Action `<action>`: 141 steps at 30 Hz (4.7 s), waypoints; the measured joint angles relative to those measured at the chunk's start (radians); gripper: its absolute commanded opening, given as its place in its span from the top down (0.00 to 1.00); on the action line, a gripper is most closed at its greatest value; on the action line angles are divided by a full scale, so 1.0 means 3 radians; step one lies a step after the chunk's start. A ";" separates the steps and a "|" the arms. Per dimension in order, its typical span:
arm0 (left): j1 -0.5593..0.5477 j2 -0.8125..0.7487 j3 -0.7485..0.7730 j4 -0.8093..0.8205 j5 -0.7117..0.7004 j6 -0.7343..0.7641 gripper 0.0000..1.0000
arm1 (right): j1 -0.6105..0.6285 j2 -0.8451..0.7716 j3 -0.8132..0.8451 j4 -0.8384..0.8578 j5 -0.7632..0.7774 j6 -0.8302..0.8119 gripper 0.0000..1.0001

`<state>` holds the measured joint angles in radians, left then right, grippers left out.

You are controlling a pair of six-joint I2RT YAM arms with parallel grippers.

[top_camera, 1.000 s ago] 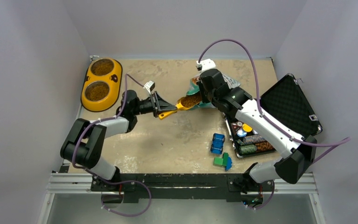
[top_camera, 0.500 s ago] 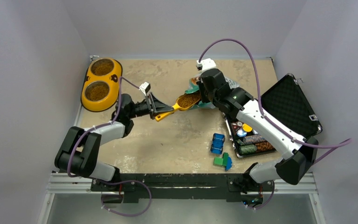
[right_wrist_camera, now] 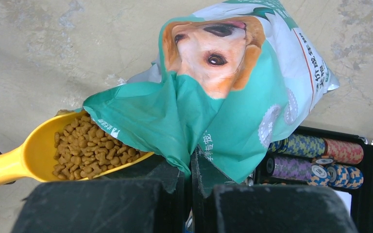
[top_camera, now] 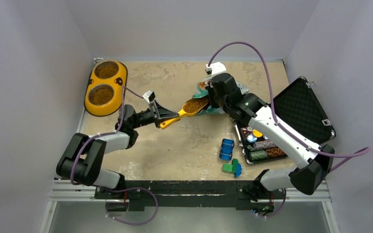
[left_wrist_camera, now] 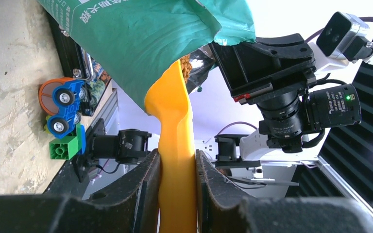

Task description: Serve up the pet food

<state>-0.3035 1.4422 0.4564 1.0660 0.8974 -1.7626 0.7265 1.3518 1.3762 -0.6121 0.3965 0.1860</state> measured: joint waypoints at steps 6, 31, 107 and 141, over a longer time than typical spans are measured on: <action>-0.0023 0.0191 0.0106 0.0125 -0.0031 -0.0065 1.00 | 0.0004 0.0000 0.0000 0.0010 0.0005 -0.0010 1.00; -0.0107 0.0312 -0.0123 0.0477 -0.0318 -0.0317 1.00 | -0.0001 0.0000 -0.0003 0.0047 -0.0027 -0.0036 1.00; 0.0135 0.0233 0.0127 0.0619 0.0375 0.0197 1.00 | 0.0008 -0.0100 -0.0011 0.0086 0.0010 -0.0037 1.00; 0.0758 -0.0950 0.0214 -0.0299 0.0169 -0.0175 1.00 | 0.0028 -0.0112 -0.0009 0.0075 0.0285 -0.0037 1.00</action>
<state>-0.0761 1.1572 0.5205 0.9764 0.9482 -1.8153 0.7349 1.3182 1.3735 -0.5896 0.4820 0.1749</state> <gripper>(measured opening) 0.321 0.024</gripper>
